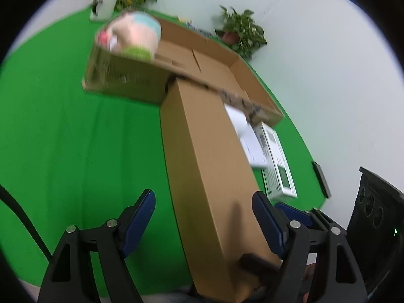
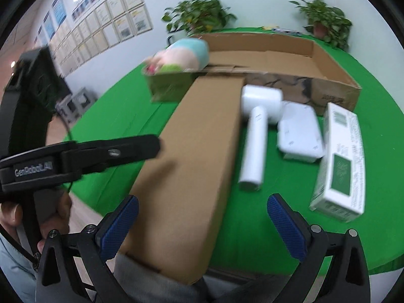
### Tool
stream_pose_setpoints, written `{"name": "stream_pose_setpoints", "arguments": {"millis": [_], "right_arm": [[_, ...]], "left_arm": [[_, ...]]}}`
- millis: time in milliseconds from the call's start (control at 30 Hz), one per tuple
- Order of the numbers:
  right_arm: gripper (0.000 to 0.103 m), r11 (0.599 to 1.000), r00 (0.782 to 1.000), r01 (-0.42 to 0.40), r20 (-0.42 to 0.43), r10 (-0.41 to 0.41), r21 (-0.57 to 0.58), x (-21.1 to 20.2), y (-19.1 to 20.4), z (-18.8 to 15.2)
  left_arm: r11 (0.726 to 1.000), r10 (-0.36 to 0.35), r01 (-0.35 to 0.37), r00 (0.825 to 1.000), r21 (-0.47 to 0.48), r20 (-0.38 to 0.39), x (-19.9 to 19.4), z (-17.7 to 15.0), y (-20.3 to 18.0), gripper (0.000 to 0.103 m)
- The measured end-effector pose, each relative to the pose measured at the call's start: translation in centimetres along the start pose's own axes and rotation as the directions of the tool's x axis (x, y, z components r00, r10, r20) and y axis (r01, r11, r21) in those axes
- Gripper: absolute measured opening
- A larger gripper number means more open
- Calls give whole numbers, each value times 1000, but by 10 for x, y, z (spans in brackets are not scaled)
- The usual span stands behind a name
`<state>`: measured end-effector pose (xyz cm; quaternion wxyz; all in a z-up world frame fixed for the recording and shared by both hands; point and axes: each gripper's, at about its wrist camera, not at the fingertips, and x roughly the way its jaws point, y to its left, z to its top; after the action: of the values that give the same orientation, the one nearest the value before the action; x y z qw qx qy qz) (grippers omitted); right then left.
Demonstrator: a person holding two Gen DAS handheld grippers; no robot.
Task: Organize objects
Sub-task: 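Grasp the long cardboard insert with the right gripper, then lift the cardboard insert with the right gripper while the left gripper grasps it too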
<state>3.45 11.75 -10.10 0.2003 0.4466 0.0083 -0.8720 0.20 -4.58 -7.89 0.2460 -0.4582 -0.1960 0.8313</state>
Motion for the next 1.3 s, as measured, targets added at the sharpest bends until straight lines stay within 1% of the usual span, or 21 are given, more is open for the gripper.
{"name": "stream_pose_setpoints", "arguments": {"millis": [67, 133, 200, 267, 300, 333, 400, 467, 567, 633, 733, 833, 900, 1000, 1100, 1133, 1200, 1267, 1300], "right_arm": [[102, 999, 1000, -11, 0, 11, -32, 0, 12, -3], [102, 998, 1000, 6, 3, -6, -65, -1, 23, -4], [102, 995, 999, 34, -13, -36, -92, 3, 31, -4], [100, 994, 998, 33, -53, -39, -105, 9, 38, -6], [100, 994, 997, 29, -64, -36, -108, 10, 39, -7], [97, 991, 996, 47, -67, -55, -122, 13, 44, -9], [95, 987, 996, 72, -49, -79, -145, 14, 50, -11], [92, 990, 997, 61, -42, -67, -127, 13, 51, -10], [85, 998, 999, 4, -38, -6, -61, 10, 45, -8], [84, 998, 998, -57, -36, 57, -19, 8, 42, -8], [83, 987, 987, -156, -35, 157, 32, 7, 40, -8], [83, 975, 977, -212, -23, 214, 67, 7, 39, -10], [83, 967, 970, -238, -18, 241, 87, 7, 38, -11], [83, 945, 953, -300, -9, 303, 127, 8, 32, -11], [83, 913, 925, -374, -6, 380, 164, 11, 26, -12], [83, 904, 918, -391, -5, 397, 173, 11, 25, -13], [83, 892, 907, -414, -3, 421, 180, 13, 23, -14], [84, 873, 892, -443, 2, 452, 205, 16, 17, -14], [84, 868, 888, -450, 3, 460, 208, 16, 16, -13]], "left_arm": [[1000, -25, 25, 999, -15, -23, 6, -6, 3, 79], [998, -53, 52, 998, -27, -34, 11, -12, 6, 79], [996, -83, 82, 996, -40, -40, 14, -16, 7, 79], [993, -115, 112, 992, -46, -51, 17, -20, 8, 79], [992, -124, 122, 991, -42, -57, 18, -23, 8, 79], [991, -129, 127, 990, -38, -60, 18, -25, 8, 79], [990, -141, 139, 988, -30, -60, 16, -30, 8, 79], [991, -135, 134, 989, -28, -52, 10, -32, 10, 79], [991, -119, 119, 993, -54, -15, -4, -36, 20, 79], [992, -101, 101, 995, -76, 5, -13, -37, 28, 79], [983, -121, 123, 992, -133, 23, -25, -41, 43, 79], [980, -105, 111, 993, -166, 45, -38, -43, 55, 79], [972, -120, 127, 992, -198, 47, -41, -44, 61, 79], [950, -175, 179, 984, -254, 40, -40, -43, 69, 79], [936, -223, 219, 975, -276, 19, -34, -42, 69, 78], [935, -227, 222, 974, -275, 14, -33, -41, 67, 72], [946, -196, 193, 980, -259, 15, -34, -38, 61, 70], [959, -151, 154, 988, -238, 31, -39, -35, 55, 61], [962, -143, 146, 989, -230, 32, -39, -33, 52, 61]]}}
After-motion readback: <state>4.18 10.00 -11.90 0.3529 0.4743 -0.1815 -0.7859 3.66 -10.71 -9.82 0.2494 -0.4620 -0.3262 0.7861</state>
